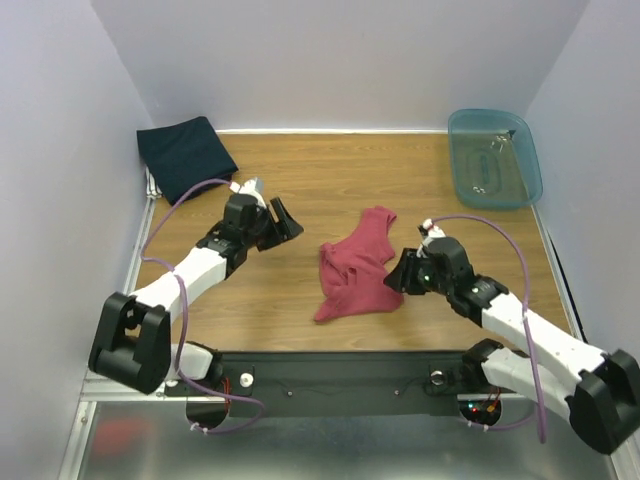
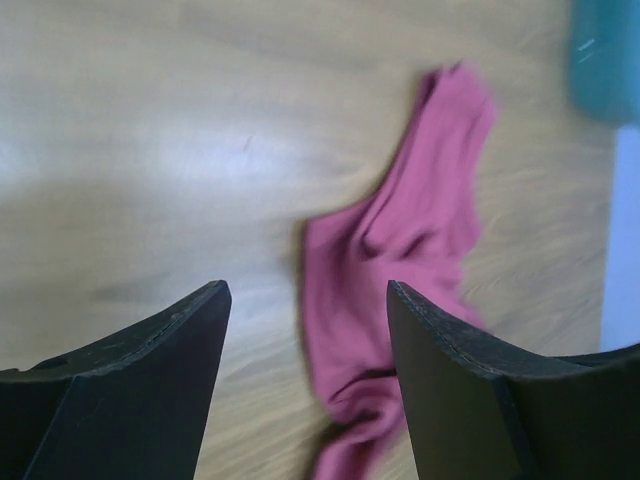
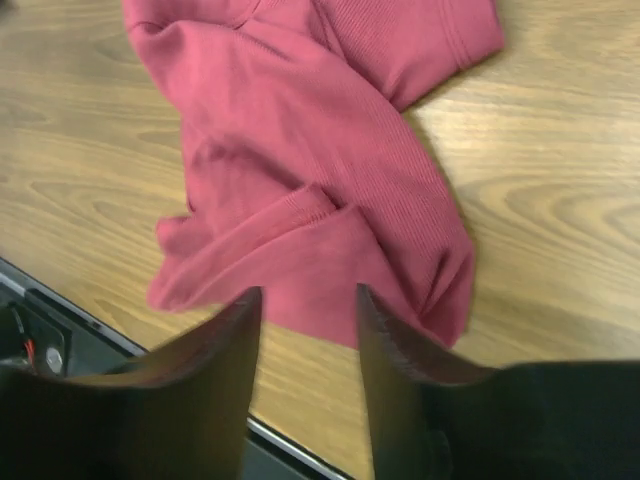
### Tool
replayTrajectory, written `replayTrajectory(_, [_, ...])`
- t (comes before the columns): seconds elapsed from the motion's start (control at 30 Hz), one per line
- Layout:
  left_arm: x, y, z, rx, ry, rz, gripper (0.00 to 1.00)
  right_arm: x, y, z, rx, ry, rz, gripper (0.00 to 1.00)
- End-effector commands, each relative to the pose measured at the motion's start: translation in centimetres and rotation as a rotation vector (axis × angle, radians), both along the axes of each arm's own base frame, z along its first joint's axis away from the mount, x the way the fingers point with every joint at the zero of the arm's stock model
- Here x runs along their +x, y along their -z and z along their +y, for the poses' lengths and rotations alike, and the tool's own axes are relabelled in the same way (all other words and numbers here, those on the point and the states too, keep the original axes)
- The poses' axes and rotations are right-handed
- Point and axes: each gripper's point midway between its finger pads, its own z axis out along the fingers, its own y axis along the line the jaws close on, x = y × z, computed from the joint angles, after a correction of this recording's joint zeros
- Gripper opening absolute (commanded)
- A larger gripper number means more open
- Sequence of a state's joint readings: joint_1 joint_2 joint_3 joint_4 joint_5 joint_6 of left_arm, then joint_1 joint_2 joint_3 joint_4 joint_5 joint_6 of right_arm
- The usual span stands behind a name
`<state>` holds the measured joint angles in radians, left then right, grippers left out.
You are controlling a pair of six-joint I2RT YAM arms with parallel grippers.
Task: Fold and stack the tank tops
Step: Move the tank top to the center of the board, then flatten the tank top out
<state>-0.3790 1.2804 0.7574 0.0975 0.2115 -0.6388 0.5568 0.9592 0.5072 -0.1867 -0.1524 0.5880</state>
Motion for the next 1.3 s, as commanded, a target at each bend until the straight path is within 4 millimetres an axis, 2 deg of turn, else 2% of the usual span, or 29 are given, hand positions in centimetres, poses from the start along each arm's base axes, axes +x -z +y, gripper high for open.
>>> replayTrajectory(0.0, [-1.1, 1.0, -2.3, -0.085, 0.057, 0.020, 0.75, 1.0, -4.3, -1.0, 0.098, 0.110, -0.135, 0.51])
replayTrajectory(0.1, [-2.0, 2.5, -2.7, -0.070, 0.058, 0.051, 0.74, 1.3, -5.1, -1.8, 0.072, 0.150, -0.153, 0.51])
replayTrajectory(0.2, [-3.0, 3.6, -3.2, -0.068, 0.058, 0.082, 0.71, 1.8, -6.0, -0.9, 0.065, 0.113, -0.147, 0.51])
replayTrajectory(0.23, [-3.4, 4.1, -3.2, -0.069, 0.058, 0.096, 0.70, 1.9, -4.9, -0.4, 0.048, 0.091, -0.102, 0.50])
replayTrajectory(0.3, [-3.8, 4.3, -3.5, -0.067, 0.069, 0.098, 0.70, 2.1, -4.3, 0.2, 0.018, 0.078, -0.083, 0.49])
replayTrajectory(0.4, [-4.6, 5.6, -4.5, -0.049, 0.112, 0.123, 0.69, 3.0, -1.8, 0.3, -0.068, 0.083, -0.039, 0.49])
replayTrajectory(0.47, [-4.8, 5.9, -5.1, -0.052, 0.128, 0.137, 0.67, 4.5, -3.0, 1.3, -0.063, 0.073, -0.079, 0.49])
replayTrajectory(0.5, [-4.8, 6.3, -5.3, -0.053, 0.127, 0.148, 0.66, 5.0, -2.3, 1.7, -0.091, 0.053, -0.073, 0.49])
replayTrajectory(0.53, [-4.8, 6.4, -5.6, -0.057, 0.131, 0.145, 0.66, 6.6, -4.2, 2.4, -0.085, 0.061, -0.130, 0.49])
replayTrajectory(0.63, [-4.5, 6.8, -6.4, -0.056, 0.138, 0.155, 0.64, 8.3, -3.7, 4.1, -0.137, 0.016, -0.135, 0.49])
replayTrajectory(0.67, [-4.6, 6.9, -6.7, -0.048, 0.146, 0.158, 0.64, 9.1, -5.1, 5.3, -0.120, 0.005, -0.168, 0.49])
replayTrajectory(0.73, [-4.3, 7.5, -6.9, -0.037, 0.133, 0.171, 0.62, 9.2, -4.7, 7.3, -0.148, -0.043, -0.181, 0.49])
replayTrajectory(0.77, [-4.1, 7.5, -6.9, -0.036, 0.125, 0.173, 0.61, 9.0, -5.7, 8.9, -0.139, -0.071, -0.211, 0.49])
replayTrajectory(0.83, [-3.6, 7.7, -6.7, -0.029, 0.093, 0.169, 0.59, 9.2, -4.6, 10.2, -0.176, -0.099, -0.211, 0.48])
replayTrajectory(0.9, [-3.3, 7.9, -6.4, -0.020, 0.068, 0.172, 0.54, 9.2, -4.6, 11.7, -0.181, -0.125, -0.220, 0.43])
replayTrajectory(0.93, [-3.0, 7.9, -6.0, -0.014, 0.039, 0.174, 0.52, 9.2, -3.6, 12.2, -0.195, -0.137, -0.209, 0.43])
replayTrajectory(0.97, [-3.0, 8.3, -5.3, -0.003, 0.011, 0.189, 0.46, 9.2, -3.8, 13.0, -0.191, -0.150, -0.221, 0.43])
replayTrajectory(1.13, [-2.4, 7.7, -3.1, -0.019, -0.073, 0.170, 0.45, 9.5, -2.6, 14.6, -0.239, -0.169, -0.230, 0.44])
replayTrajectory(1.17, [-2.4, 7.7, -2.8, -0.012, -0.075, 0.169, 0.45, 9.6, -1.6, 14.7, -0.268, -0.163, -0.224, 0.44])
replayTrajectory(1.27, [-2.2, 7.5, -2.5, -0.009, -0.075, 0.165, 0.45, 10.5, -1.0, 14.0, -0.320, -0.110, -0.228, 0.44])
